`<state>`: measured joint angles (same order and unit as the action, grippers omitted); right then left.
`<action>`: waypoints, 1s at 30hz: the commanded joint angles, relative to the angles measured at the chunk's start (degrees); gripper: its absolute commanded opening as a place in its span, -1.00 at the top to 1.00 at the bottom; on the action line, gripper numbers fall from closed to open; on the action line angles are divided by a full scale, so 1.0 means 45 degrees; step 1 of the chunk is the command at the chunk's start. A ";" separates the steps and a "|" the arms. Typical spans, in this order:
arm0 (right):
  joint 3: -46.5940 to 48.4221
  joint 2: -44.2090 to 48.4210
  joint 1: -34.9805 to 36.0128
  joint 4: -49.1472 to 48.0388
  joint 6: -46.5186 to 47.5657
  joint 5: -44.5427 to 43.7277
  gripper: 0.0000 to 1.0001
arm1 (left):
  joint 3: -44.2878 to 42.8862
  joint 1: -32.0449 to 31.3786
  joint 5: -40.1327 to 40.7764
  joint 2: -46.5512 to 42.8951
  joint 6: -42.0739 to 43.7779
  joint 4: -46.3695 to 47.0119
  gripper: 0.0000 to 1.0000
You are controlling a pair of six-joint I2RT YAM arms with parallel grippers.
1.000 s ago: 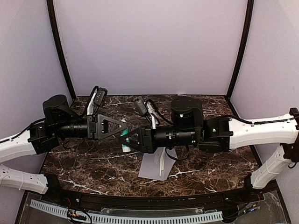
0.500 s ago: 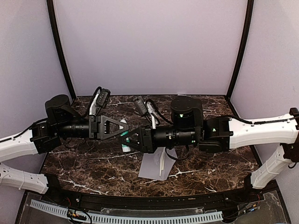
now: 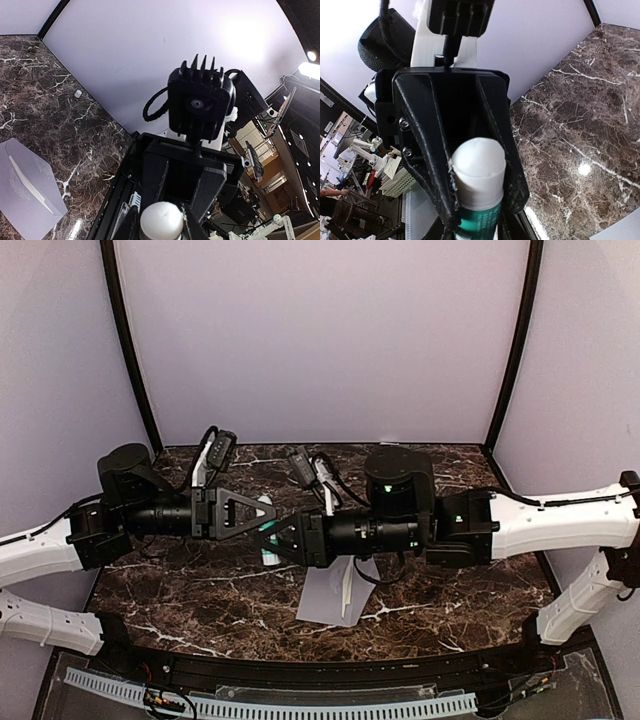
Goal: Place the letter into the envelope and seal it
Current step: Adjust the solid glue.
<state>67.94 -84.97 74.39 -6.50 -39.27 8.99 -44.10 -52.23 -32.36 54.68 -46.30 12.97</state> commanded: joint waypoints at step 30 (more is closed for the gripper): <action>-0.0909 -0.0845 0.0282 -0.7103 -0.3583 -0.2901 -0.38 | 0.1410 -0.0048 0.5518 -0.1699 -0.2415 0.4409 1.00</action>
<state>60.01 -87.13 76.23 -36.18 -54.13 -6.61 -38.41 -52.27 -8.40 47.13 -56.42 29.15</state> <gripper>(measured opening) 0.691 0.233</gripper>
